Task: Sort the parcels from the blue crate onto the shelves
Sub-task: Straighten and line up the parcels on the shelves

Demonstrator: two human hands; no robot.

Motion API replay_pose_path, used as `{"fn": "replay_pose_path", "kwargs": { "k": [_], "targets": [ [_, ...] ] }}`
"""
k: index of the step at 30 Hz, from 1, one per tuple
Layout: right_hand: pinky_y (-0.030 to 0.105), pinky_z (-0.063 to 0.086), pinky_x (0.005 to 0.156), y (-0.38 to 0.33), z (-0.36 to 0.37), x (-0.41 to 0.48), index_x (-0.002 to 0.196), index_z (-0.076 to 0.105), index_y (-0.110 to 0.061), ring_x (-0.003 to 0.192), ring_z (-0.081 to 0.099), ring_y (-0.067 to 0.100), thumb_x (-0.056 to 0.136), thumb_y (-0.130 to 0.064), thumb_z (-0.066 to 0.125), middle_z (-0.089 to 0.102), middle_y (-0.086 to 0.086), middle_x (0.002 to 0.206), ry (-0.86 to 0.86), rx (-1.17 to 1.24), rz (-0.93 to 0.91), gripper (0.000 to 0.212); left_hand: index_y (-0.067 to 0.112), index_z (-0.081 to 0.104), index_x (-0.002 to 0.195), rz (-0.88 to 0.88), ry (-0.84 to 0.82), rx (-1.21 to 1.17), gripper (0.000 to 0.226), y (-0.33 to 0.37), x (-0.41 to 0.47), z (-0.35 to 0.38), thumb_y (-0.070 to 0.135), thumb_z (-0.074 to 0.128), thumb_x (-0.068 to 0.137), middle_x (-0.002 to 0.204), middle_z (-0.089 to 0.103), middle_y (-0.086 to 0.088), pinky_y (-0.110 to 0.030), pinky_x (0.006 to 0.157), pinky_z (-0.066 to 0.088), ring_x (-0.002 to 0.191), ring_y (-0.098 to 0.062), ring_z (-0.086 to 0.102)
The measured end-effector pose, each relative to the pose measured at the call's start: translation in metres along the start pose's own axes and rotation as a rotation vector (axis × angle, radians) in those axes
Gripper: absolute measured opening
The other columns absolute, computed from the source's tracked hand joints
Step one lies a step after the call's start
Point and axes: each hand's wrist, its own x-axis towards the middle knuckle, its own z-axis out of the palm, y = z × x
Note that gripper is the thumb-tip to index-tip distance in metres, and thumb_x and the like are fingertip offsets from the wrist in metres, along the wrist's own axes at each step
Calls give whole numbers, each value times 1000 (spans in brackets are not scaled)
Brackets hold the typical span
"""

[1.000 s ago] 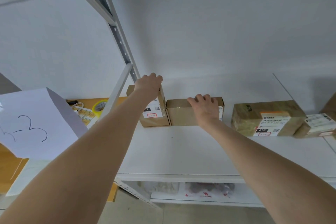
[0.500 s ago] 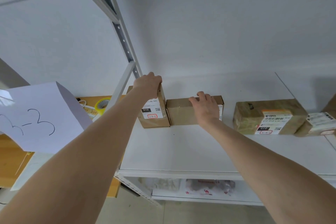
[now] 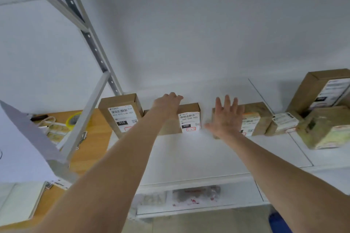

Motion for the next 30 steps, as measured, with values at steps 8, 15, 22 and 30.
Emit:
{"fn": "replay_pose_path", "kwargs": {
  "k": [8, 15, 22, 30],
  "targets": [
    [50, -1, 119, -3, 18, 13, 152, 0, -12, 146, -8, 38, 81, -43, 65, -4, 16, 159, -139, 95, 1, 101, 27, 33, 141, 23, -65, -63, 60, 28, 8, 32, 24, 59, 88, 141, 35, -2, -44, 88, 49, 122, -28, 44],
    [50, 2, 117, 17, 12, 10, 152, 4, -23, 147, 1, 35, 79, -52, 66, -5, 13, 159, -24, 87, -56, 100, 26, 26, 145, -24, -24, -61, 67, 33, 15, 28, 12, 58, 88, 139, 35, -5, -39, 91, 45, 123, -26, 43],
    [44, 5, 120, 23, 20, 14, 152, 17, -25, 146, 5, 38, 98, -44, 43, 7, 16, 159, -37, 89, -30, 63, 22, 32, 141, -74, 13, -16, 57, 36, 22, 35, 4, 51, 90, 132, 41, -4, -37, 82, 45, 121, -25, 42],
    [45, 3, 119, 19, 9, 10, 153, 9, -21, 147, -1, 38, 97, -44, 45, 1, 15, 160, -20, 84, -25, 70, 23, 27, 144, -69, -23, -32, 62, 38, 24, 29, 9, 53, 89, 134, 38, -5, -40, 88, 46, 123, -26, 42]
  ]
}}
